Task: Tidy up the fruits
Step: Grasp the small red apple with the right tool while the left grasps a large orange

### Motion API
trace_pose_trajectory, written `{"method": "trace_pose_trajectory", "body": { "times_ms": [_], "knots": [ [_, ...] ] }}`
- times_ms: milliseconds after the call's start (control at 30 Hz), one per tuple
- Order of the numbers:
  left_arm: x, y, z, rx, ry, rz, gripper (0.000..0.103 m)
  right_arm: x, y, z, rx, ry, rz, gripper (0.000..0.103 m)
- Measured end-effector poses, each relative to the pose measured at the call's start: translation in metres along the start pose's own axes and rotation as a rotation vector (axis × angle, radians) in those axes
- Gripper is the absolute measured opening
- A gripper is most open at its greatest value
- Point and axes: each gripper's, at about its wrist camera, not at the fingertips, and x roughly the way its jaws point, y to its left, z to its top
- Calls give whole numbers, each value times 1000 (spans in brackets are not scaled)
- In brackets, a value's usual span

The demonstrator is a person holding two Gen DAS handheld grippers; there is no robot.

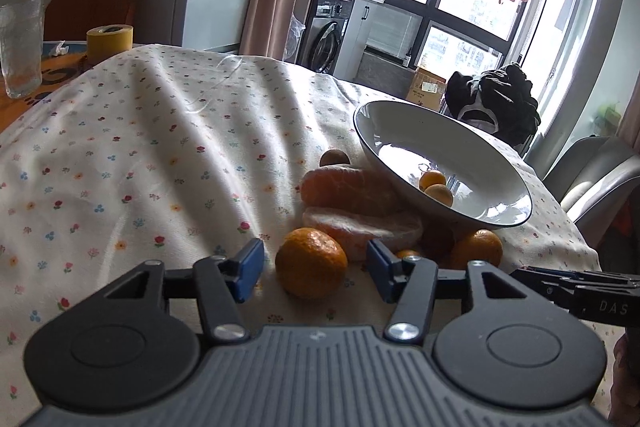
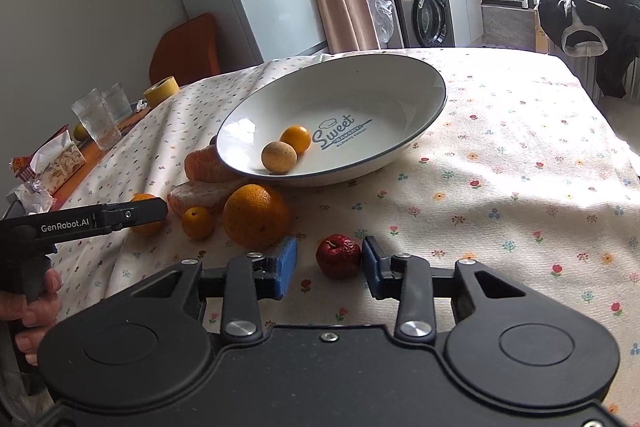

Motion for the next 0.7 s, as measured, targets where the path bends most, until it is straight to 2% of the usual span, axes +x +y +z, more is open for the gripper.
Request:
{"method": "trace_pose_trajectory", "body": {
  "times_ms": [133, 233, 333, 700],
  "knots": [
    [3, 1, -2, 3, 4, 11, 48, 0, -4, 0, 11, -4, -11, 24],
    [4, 0, -3, 23, 6, 19, 47, -1, -5, 0, 16, 1, -6, 23],
    [2, 4, -1, -2, 9, 7, 37, -2, -4, 3, 12, 9, -12, 23],
    [-21, 16, 4, -34, -28, -18, 37, -13, 8, 9, -9, -24, -6, 23]
  ]
}}
